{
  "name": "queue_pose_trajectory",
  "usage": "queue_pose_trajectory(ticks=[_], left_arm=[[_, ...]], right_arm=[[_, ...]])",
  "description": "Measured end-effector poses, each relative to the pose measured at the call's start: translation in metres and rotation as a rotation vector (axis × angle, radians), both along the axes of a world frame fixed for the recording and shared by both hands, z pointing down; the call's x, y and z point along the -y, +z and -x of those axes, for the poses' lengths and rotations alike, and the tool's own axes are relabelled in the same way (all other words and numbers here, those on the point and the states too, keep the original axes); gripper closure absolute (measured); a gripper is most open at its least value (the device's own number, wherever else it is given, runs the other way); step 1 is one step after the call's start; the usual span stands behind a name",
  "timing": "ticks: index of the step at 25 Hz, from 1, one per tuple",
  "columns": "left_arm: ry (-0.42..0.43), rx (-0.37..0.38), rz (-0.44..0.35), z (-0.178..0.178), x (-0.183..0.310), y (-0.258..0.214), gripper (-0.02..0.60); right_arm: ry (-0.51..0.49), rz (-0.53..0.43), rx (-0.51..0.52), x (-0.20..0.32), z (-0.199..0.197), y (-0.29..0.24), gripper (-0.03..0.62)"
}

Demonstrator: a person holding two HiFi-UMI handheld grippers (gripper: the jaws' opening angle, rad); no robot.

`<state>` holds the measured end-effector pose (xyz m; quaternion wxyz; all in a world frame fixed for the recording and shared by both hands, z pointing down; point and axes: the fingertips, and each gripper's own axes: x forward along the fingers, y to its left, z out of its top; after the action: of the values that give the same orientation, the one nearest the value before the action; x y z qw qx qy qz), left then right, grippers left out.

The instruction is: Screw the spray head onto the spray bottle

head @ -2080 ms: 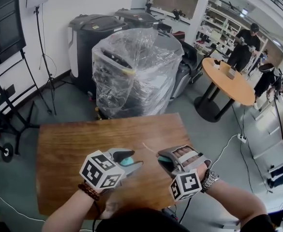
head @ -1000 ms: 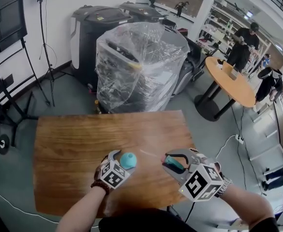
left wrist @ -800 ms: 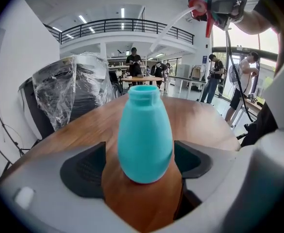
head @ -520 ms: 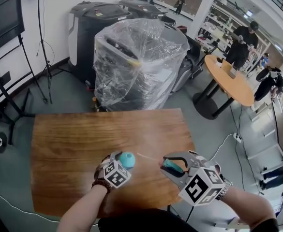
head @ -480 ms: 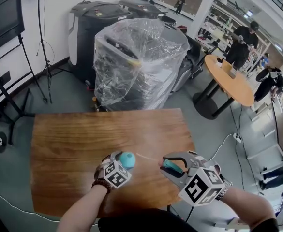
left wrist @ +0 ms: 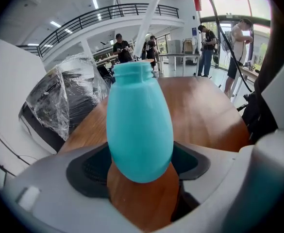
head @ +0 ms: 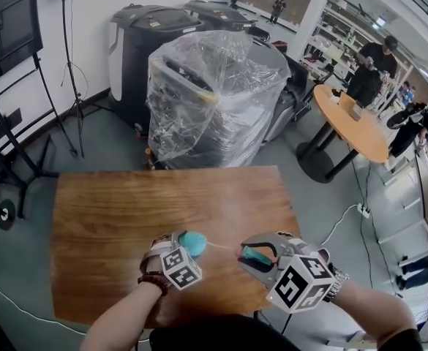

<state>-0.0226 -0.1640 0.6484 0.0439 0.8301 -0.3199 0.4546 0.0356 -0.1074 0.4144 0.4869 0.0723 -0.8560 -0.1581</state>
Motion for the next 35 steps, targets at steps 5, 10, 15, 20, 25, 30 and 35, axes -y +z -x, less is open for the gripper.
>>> queue_pose_trajectory(ticks=[5, 10, 15, 20, 25, 30, 35], left_arm=[[0.067, 0.139, -0.044, 0.005, -0.009, -0.011, 0.172], [0.143, 0.227, -0.097, -0.007, -0.021, -0.037, 0.175], [0.185, 0.264, -0.130, -0.021, -0.029, -0.063, 0.178], [0.192, 0.285, -0.140, -0.023, -0.036, -0.078, 0.181], [0.180, 0.304, -0.143, -0.020, -0.038, -0.083, 0.187], [0.180, 0.372, -0.134, -0.015, -0.041, -0.087, 0.192], [0.199, 0.397, -0.073, -0.016, -0.048, -0.087, 0.195]], right_arm=[[-0.039, 0.012, -0.021, -0.006, 0.002, 0.018, 0.477], [-0.084, 0.008, -0.054, -0.012, 0.010, 0.032, 0.477], [-0.122, 0.013, -0.076, -0.018, 0.017, 0.045, 0.479], [-0.134, 0.012, -0.085, -0.020, 0.019, 0.049, 0.478], [-0.150, 0.002, -0.097, -0.020, 0.019, 0.048, 0.477], [-0.240, -0.090, -0.185, -0.024, 0.015, 0.052, 0.477], [-0.401, -0.249, -0.330, -0.029, 0.014, 0.049, 0.477]])
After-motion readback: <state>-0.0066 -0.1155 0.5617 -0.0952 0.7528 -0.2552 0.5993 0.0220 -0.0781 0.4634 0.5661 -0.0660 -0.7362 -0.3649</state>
